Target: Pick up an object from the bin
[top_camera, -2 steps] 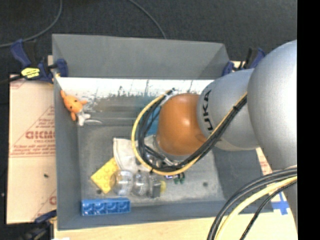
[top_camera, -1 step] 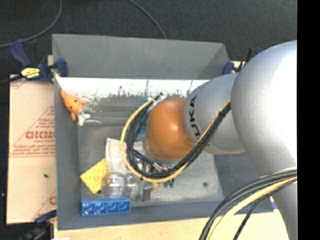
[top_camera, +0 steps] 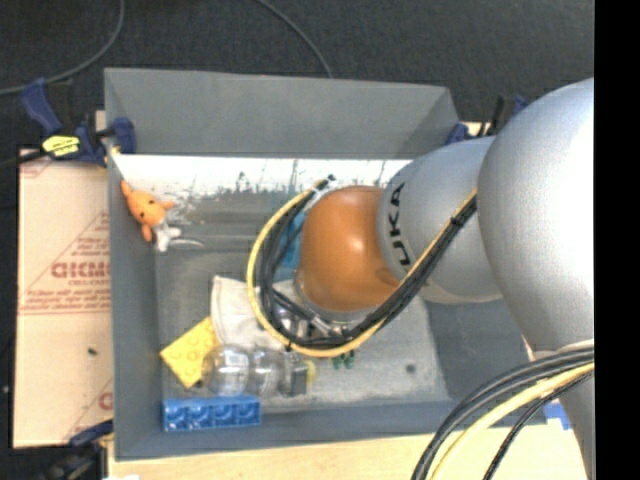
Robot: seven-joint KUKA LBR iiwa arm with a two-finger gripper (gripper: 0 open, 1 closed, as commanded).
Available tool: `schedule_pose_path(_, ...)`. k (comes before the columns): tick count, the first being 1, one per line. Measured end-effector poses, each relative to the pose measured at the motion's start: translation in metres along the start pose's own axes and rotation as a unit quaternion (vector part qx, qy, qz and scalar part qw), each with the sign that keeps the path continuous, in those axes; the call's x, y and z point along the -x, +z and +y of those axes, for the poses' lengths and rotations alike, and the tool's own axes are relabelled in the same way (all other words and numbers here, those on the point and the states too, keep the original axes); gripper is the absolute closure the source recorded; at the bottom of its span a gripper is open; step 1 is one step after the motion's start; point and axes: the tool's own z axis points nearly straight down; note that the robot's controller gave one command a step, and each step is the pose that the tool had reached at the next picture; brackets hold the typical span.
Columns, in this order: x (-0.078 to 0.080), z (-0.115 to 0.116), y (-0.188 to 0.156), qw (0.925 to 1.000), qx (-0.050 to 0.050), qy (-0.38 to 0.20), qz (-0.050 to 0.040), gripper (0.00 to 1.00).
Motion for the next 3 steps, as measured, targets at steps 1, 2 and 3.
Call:
schedule_pose_path(1, -0.006, 0.002, 0.021, 1.0, 0.001, 0.0, -0.0041, 0.0)
schedule_pose_path(2, -0.002, 0.013, -0.017, 1.0, 0.001, 0.006, -0.0006, 0.0)
schedule_pose_path(3, -0.022, 0.003, 0.008, 0.9999, 0.001, -0.011, -0.0049, 0.0)
